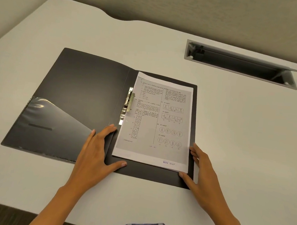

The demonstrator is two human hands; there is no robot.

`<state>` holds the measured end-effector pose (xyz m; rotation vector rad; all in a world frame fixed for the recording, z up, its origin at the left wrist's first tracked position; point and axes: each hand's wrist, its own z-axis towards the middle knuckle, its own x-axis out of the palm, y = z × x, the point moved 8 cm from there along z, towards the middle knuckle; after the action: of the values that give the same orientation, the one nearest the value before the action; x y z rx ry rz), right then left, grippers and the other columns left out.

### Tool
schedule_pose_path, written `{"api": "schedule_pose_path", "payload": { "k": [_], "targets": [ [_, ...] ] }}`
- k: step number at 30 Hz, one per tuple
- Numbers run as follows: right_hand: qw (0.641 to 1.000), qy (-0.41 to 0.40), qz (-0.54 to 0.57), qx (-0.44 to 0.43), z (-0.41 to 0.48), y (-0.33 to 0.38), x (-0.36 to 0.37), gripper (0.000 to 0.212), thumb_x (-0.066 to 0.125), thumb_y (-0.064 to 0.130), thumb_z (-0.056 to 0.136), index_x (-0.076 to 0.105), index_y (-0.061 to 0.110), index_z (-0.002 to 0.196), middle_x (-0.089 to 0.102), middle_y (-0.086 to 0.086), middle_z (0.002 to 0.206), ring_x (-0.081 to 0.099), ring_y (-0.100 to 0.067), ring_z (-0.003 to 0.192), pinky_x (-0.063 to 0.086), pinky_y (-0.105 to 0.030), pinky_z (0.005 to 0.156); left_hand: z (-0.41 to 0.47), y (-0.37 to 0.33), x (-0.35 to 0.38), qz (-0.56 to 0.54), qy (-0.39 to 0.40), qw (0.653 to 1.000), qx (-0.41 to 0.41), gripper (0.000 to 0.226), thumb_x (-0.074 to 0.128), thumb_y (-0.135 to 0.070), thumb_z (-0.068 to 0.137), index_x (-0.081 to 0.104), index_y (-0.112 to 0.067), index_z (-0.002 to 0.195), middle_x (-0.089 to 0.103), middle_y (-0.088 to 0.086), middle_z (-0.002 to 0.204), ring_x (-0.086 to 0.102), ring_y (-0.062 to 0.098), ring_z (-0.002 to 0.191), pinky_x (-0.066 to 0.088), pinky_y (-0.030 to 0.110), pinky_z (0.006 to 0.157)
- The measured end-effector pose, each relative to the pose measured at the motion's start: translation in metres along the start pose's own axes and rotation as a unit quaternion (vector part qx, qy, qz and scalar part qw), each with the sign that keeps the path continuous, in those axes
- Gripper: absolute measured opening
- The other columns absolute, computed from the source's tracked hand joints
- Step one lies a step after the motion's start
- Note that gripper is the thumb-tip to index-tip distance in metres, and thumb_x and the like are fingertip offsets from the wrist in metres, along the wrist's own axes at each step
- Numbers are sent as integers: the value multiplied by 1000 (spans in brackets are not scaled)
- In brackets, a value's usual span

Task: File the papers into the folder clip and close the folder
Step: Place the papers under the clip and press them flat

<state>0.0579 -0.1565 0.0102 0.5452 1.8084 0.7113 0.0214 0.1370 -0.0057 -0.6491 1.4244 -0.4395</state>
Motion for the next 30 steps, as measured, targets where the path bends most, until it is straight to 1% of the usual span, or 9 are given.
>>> {"api": "schedule_pose_path", "payload": {
  "k": [3,6,8,12,16,17,21,26,30],
  "targets": [
    [1000,-2,3,-5,1,-2,1,78,71,25,81,16,42,134,35,15,139,37,1,119,38,-28,105,0,1,0,-4,-7,1000,1,96,66,-68,61,22,-36,141,15,-29,145,14,21,142,15,41,109],
    [1000,-7,7,-18,1,-4,2,84,73,30,78,12,51,131,31,27,130,37,8,118,33,-13,99,-1,1,0,-11,-10,1000,6,93,65,-70,62,23,-39,139,8,-38,142,8,10,138,15,41,108],
    [1000,-10,11,-23,1,-6,3,85,73,35,78,9,57,129,29,33,127,33,17,118,30,-6,94,-2,2,1,-11,-10,1000,4,94,63,-74,62,23,-40,139,6,-40,143,7,10,138,16,41,107],
    [1000,-14,8,-27,3,-9,5,85,71,41,77,5,66,125,18,52,122,28,26,115,27,0,89,-2,1,1,-7,-13,1000,8,91,56,-78,62,20,-44,138,1,-46,141,5,3,136,14,40,107],
    [999,-14,2,-34,3,-10,5,84,70,43,77,6,66,126,16,55,122,26,28,115,26,0,89,-2,1,0,-4,-16,1000,14,91,57,-77,63,21,-41,139,2,-44,142,-2,-7,136,14,40,108],
    [999,-15,3,-35,3,-10,4,84,70,44,77,6,66,126,16,56,121,26,28,115,26,0,89,-2,1,0,-1,-17,1000,18,91,57,-77,64,21,-41,139,2,-44,142,-4,-10,135,14,40,108],
    [999,-14,1,-40,3,-9,5,83,71,41,77,7,65,125,16,54,121,30,22,117,28,-7,94,-2,2,1,-3,-14,1000,5,92,55,-79,63,20,-43,139,2,-44,142,3,2,136,13,40,107],
    [999,-18,2,-38,2,-9,5,81,72,35,79,11,55,128,29,30,129,35,5,118,33,-19,100,-3,3,2,-3,-16,1000,7,91,56,-78,63,19,-44,139,6,-39,143,6,6,137,13,40,108],
    [999,-16,0,-37,2,-8,5,80,72,34,79,13,47,133,29,26,131,34,3,120,32,-19,101,-2,2,2,-1,-17,1000,11,91,57,-76,63,20,-42,139,11,-34,144,7,6,136,13,41,108]
  ]
}}
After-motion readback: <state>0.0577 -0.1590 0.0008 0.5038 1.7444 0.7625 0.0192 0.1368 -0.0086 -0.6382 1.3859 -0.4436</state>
